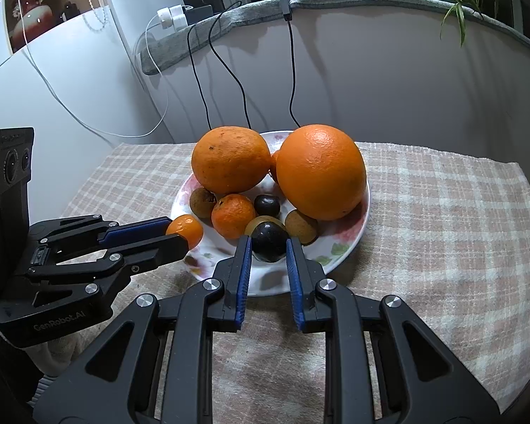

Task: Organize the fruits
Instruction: 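Open the left gripper over the plate while the right gripper releases the plum there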

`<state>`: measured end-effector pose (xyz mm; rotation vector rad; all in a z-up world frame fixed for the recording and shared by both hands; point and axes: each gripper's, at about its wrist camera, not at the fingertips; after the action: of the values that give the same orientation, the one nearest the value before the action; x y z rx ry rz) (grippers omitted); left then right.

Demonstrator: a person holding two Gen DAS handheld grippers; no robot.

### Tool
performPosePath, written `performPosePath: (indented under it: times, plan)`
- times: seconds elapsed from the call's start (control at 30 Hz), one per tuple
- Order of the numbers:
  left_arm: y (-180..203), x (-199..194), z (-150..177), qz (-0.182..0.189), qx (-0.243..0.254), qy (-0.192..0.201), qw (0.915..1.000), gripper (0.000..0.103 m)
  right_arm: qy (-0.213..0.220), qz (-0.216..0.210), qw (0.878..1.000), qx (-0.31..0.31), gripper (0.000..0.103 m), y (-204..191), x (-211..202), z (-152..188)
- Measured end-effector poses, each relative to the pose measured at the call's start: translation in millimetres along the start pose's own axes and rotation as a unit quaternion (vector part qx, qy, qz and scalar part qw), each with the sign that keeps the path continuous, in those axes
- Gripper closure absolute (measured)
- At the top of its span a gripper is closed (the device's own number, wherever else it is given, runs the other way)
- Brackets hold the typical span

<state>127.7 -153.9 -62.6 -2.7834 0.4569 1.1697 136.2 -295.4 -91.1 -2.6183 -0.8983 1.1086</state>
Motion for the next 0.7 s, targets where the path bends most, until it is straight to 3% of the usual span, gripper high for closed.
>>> performPosePath:
  times: [0.13,0.27,0.4,0.5,0.57,0.7]
  plan:
    - [1,-1,0,-0.003,0.002,0.000,1.0000,0.076,-0.002,0.002,1.000,-0.001,0.081,0,0,0]
    - [1,-3,0,-0.005,0.002,0.002,1.0000,0.072,0.005,0.005,1.000,-0.002,0.064,0,-2,0]
    - [-1,-4,0,-0.009,0.001,0.005,0.9999,0.061,0.010,0.006,1.000,0.000,0.061,0,-6,-1]
    - [-3,-6,0,-0.013,-0.004,0.006,0.9999,0.044,0.015,0.010,1.000,0.001,0.046,1,-10,-1]
    - [-4,-7,0,-0.017,-0.007,0.008,0.9998,0.040,0.020,0.015,1.000,0.001,0.036,0,-13,0]
    - [-6,-8,0,-0.022,-0.011,0.006,0.9997,0.038,0.029,0.022,0.999,0.004,0.029,2,-18,-1]
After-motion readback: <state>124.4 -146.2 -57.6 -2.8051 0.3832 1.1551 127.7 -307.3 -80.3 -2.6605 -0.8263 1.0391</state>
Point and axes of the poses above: each gripper's, at about its wrist camera, not at the fingertips, and x roughly the way its jaws point, y to its right, z to its underside, and after that the axes turned 13 degrees about -z, right-handed
